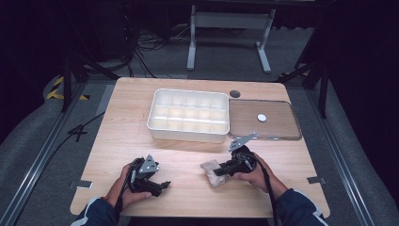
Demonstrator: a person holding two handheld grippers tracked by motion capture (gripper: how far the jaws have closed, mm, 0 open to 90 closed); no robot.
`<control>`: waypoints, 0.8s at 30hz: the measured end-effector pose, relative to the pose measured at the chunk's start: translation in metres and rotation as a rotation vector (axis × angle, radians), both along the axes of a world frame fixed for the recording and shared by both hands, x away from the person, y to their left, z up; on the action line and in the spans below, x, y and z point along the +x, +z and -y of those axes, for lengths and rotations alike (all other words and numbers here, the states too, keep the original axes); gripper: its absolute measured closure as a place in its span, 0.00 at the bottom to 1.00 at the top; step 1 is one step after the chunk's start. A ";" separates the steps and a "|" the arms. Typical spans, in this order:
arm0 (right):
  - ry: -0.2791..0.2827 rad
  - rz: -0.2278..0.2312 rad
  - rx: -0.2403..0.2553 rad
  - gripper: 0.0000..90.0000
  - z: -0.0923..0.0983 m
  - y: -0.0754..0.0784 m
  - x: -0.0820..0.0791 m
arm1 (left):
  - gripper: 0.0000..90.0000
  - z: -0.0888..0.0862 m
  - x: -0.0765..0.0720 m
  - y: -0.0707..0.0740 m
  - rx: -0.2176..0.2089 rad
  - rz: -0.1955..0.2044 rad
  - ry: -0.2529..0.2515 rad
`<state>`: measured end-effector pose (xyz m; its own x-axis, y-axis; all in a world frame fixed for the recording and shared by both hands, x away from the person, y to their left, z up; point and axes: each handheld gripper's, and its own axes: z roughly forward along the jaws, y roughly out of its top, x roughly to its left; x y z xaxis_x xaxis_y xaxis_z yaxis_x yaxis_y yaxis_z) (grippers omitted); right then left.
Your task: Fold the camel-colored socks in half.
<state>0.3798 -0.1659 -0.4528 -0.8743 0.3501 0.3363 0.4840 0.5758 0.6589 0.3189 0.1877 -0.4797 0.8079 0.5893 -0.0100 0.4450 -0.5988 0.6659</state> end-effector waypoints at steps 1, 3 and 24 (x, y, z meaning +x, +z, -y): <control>-0.012 0.025 0.008 0.84 0.002 0.005 -0.001 | 0.19 0.000 0.000 0.000 0.000 0.000 -0.001; -0.025 0.075 0.013 0.84 0.004 0.011 -0.003 | 0.19 0.000 0.000 0.000 -0.002 0.003 -0.003; -0.106 0.284 0.022 0.84 0.026 0.035 -0.008 | 0.16 0.003 0.004 -0.003 -0.024 0.018 -0.012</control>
<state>0.3720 -0.1918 -0.4179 -0.8932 0.4401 0.0922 0.3357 0.5161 0.7880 0.3226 0.1844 -0.4828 0.8148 0.5796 -0.0094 0.4261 -0.5879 0.6876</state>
